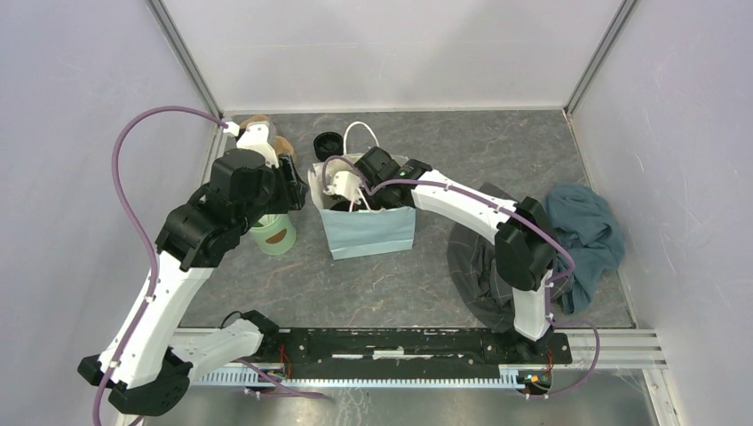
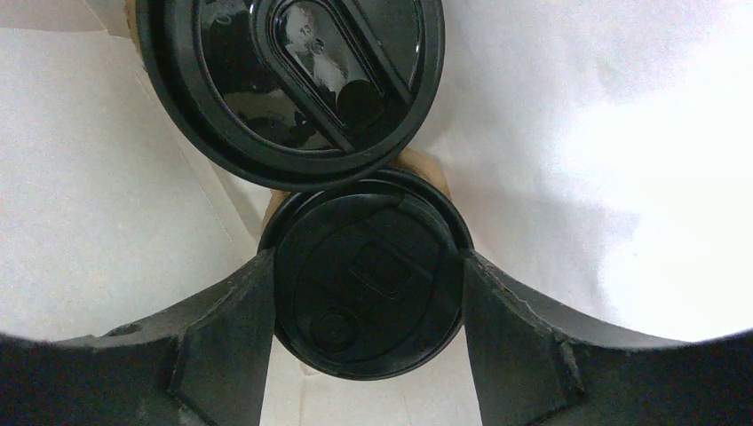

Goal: Pack the takeout coffee

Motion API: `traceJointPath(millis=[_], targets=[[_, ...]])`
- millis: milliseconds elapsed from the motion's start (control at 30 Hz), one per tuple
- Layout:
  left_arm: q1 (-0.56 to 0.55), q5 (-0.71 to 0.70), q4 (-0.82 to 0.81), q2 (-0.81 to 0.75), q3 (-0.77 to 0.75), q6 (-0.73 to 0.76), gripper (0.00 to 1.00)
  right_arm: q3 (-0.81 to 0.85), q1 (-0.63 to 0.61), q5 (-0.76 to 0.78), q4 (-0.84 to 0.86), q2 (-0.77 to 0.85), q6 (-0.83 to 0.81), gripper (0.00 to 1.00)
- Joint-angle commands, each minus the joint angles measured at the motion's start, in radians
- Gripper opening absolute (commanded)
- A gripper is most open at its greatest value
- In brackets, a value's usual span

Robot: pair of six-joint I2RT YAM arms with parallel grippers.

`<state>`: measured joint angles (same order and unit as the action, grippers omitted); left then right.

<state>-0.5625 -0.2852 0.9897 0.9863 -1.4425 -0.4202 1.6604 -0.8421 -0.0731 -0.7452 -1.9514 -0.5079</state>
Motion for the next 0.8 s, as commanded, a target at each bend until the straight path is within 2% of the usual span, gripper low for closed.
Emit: traceJointPath(millis=[0,167,333,467,767], targets=[[-0.002,0.016,-0.076,-0.021,0.008,-0.075,0.56,-0.002,0.014,0.06,-0.037,0.002,0.032,0.59],[-0.002,0.029,-0.088,-0.015,0.011,-0.093,0.56,0.001,0.016,0.067,-0.041,0.057,0.06,0.77],[-0.002,0.036,-0.096,-0.03,0.031,-0.133,0.56,0.015,0.015,0.067,-0.055,0.091,0.077,0.86],[-0.002,0.036,-0.089,-0.045,0.039,-0.145,0.56,0.029,0.017,0.047,-0.06,0.105,0.095,0.98],[-0.002,0.042,-0.065,-0.047,0.024,-0.157,0.56,0.127,0.016,0.033,-0.116,0.127,0.157,0.98]])
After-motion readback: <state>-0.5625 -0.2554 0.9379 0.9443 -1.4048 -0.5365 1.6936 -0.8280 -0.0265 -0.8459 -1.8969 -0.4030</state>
